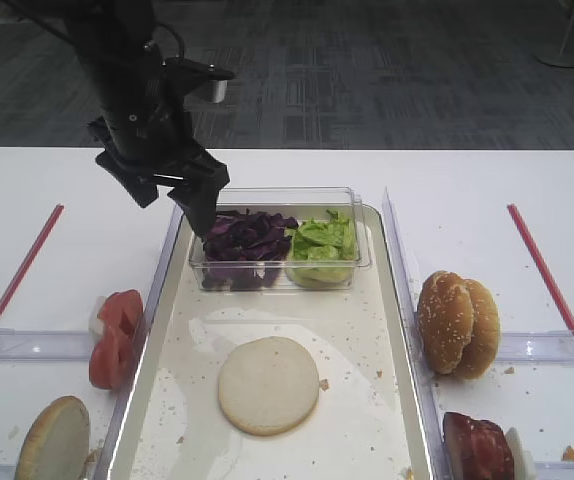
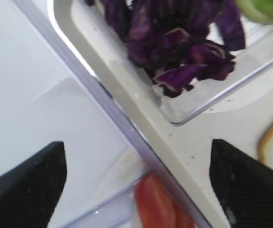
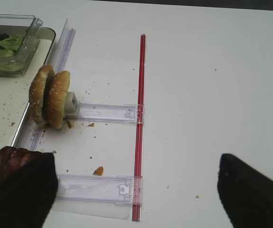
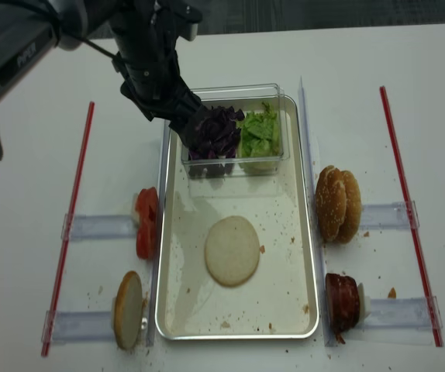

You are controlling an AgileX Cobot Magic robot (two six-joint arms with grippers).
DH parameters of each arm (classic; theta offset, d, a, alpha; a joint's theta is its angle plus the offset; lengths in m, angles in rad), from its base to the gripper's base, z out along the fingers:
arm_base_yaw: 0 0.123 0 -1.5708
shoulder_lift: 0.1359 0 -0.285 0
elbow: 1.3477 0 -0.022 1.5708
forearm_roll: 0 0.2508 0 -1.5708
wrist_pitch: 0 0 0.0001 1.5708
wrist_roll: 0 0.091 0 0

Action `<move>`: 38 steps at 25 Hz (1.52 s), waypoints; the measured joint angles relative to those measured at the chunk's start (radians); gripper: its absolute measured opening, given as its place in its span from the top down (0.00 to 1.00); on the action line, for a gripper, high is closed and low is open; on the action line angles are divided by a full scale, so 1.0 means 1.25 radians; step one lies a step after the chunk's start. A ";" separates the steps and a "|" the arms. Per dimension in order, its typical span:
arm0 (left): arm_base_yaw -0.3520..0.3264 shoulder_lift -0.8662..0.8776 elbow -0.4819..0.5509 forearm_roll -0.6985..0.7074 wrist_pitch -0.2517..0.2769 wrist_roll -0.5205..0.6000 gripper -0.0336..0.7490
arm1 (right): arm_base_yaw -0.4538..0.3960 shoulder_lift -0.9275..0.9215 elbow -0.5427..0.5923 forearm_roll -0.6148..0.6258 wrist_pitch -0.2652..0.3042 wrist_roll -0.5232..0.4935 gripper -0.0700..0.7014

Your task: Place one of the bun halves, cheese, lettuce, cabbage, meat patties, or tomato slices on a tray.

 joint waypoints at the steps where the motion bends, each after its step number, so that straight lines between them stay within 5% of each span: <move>1: 0.000 0.000 0.000 0.022 0.000 -0.011 0.24 | 0.000 0.000 0.000 0.000 0.000 0.000 0.01; 6: 0.032 0.000 0.000 0.058 0.000 -0.031 0.24 | 0.000 0.000 0.000 0.000 0.000 0.000 0.01; 23: 0.264 0.000 0.000 0.053 0.002 -0.040 0.24 | 0.000 0.000 0.000 0.000 0.000 0.000 0.01; 38: 0.274 -0.017 0.010 0.021 0.003 -0.040 0.24 | 0.000 0.000 0.000 0.000 0.000 0.000 0.01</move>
